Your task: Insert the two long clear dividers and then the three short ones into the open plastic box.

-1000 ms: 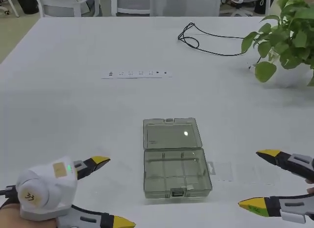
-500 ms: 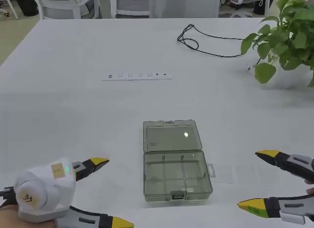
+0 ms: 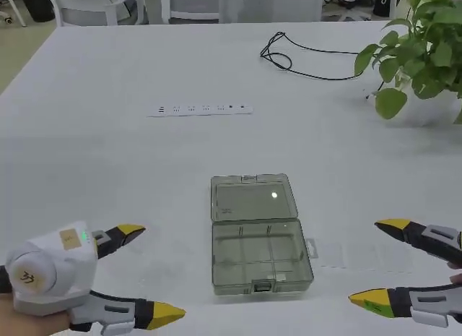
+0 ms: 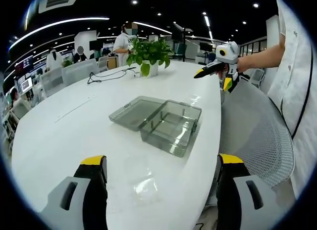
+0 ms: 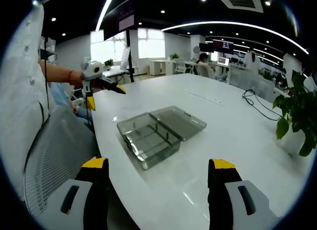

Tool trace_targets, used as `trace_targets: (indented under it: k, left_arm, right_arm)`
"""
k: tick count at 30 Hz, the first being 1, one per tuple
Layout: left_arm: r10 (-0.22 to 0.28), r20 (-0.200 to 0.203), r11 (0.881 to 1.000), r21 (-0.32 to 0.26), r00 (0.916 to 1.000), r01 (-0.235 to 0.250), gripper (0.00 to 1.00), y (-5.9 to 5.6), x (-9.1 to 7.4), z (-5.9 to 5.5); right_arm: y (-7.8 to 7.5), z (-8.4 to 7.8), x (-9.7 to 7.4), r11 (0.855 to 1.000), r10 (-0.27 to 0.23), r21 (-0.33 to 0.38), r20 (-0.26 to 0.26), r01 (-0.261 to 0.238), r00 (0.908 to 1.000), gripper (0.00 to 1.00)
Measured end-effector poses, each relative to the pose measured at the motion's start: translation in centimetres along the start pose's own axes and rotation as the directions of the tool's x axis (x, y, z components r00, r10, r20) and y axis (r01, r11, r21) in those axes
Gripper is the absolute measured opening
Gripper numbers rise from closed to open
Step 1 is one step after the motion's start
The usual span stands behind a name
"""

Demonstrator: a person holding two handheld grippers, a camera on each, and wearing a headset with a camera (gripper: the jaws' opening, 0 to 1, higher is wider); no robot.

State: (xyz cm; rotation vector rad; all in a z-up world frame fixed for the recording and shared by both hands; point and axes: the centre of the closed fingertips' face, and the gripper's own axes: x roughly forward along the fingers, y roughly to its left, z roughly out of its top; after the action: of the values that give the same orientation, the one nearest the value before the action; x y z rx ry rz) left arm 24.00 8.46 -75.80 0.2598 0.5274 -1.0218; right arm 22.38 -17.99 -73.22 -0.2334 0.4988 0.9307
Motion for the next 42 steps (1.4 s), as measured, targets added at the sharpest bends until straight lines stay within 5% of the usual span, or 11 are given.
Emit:
trace_targets:
  k: [10,26,42]
  left_arm:
    - [0.066,-0.047,0.996,-0.055,0.9967,-0.069,0.87,2.9,-0.6,-1.0]
    - [0.143,-0.15,0.974,-0.154,0.9783,-0.166,0.68,6.7,-1.2,-2.9]
    - [0.168,-0.333,0.952,-0.189,0.9277,-0.24,0.47,8.8,-0.7,-6.4]
  right_arm:
    - [0.0,0.0,0.0,1.0,-0.003,0.007,0.002,0.003,1.0,0.83]
    - [-0.1,0.1,0.2,1.0,-0.011,0.024,0.012,0.01,0.9999,0.82]
    - [-0.2,-0.1,0.2,0.999,-0.013,0.04,0.012,0.013,0.9998,0.81]
